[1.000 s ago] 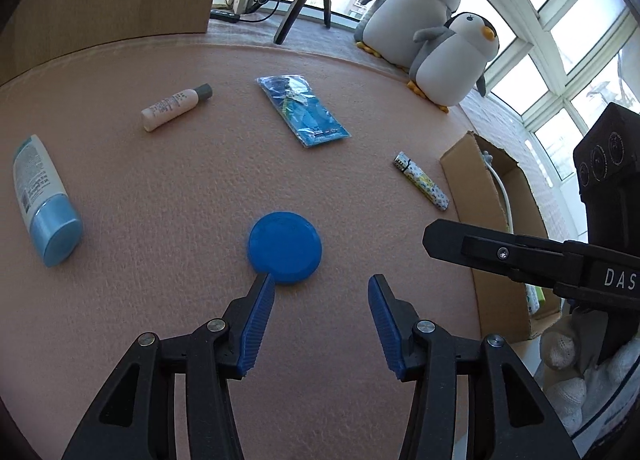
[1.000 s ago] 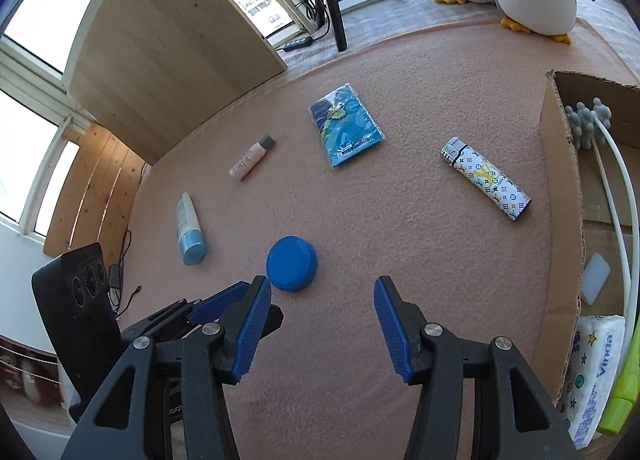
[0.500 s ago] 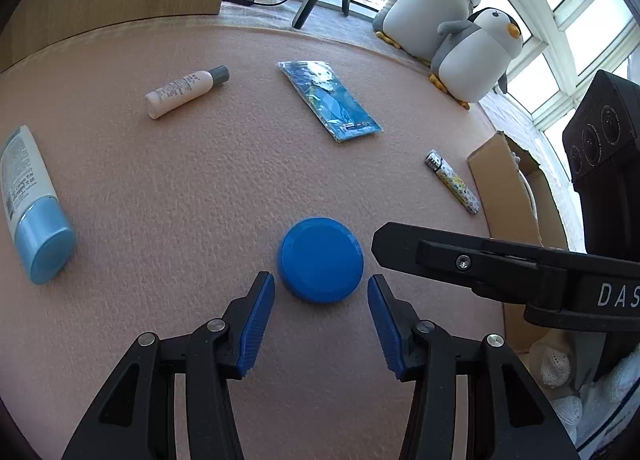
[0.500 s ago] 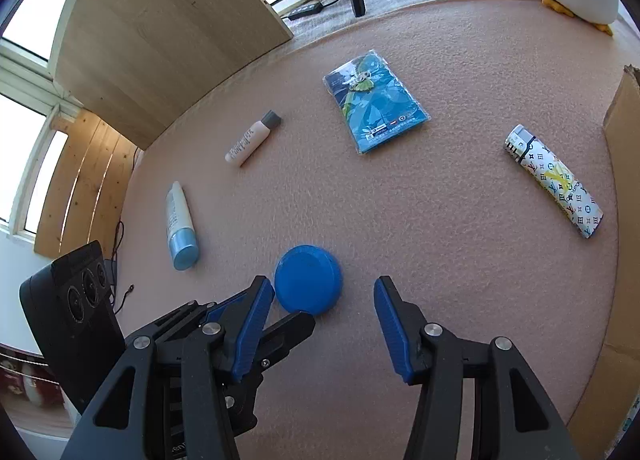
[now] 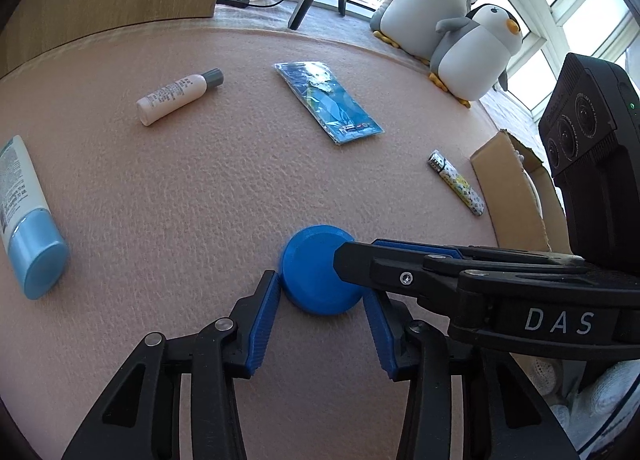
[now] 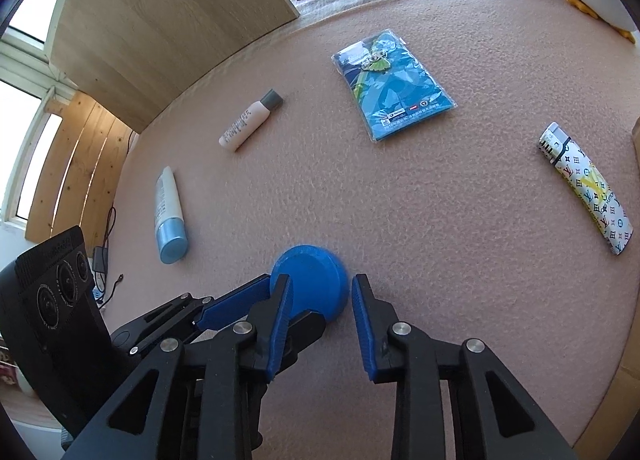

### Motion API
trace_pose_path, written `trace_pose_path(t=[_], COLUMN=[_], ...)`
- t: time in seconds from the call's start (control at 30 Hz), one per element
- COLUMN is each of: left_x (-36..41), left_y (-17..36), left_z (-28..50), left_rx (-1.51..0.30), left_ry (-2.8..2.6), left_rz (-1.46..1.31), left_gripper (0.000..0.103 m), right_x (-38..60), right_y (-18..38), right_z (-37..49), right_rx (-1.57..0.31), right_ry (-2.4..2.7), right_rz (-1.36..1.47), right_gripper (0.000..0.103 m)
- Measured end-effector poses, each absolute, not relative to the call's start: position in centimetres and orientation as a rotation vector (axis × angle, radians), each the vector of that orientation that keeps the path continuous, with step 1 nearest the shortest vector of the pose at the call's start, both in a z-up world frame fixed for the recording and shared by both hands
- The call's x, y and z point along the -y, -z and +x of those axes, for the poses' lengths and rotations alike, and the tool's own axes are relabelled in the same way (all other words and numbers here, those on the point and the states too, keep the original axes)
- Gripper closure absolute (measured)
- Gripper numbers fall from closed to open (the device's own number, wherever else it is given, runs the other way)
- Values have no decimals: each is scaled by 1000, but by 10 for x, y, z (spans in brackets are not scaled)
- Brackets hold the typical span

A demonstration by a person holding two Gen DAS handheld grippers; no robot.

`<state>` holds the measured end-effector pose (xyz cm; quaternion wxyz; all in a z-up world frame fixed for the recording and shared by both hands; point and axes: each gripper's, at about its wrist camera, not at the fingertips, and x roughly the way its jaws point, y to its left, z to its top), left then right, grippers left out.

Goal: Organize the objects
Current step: 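Close the right tool on the blue round lid, then carry the blue lid with the right tool into the box and release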

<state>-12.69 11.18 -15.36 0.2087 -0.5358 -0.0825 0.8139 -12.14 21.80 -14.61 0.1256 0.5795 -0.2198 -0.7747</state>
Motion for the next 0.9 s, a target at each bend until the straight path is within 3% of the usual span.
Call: trace_pose_path(t=[0.33,0.9], left_x=[-118,-187], left_y=[143,74], left_z=[-117,-77], left_rx=[203,148], left_ry=[-2284,-2248], left_rz=[-1457,-1245], left_gripper=[58,59], right_x=[-215,-265], right_y=[130,54], right_z=[-111,-42], right_rx=[539,361], right_ry=[2310,2608], right_rz=[1653,1472], right_gripper=[79,79])
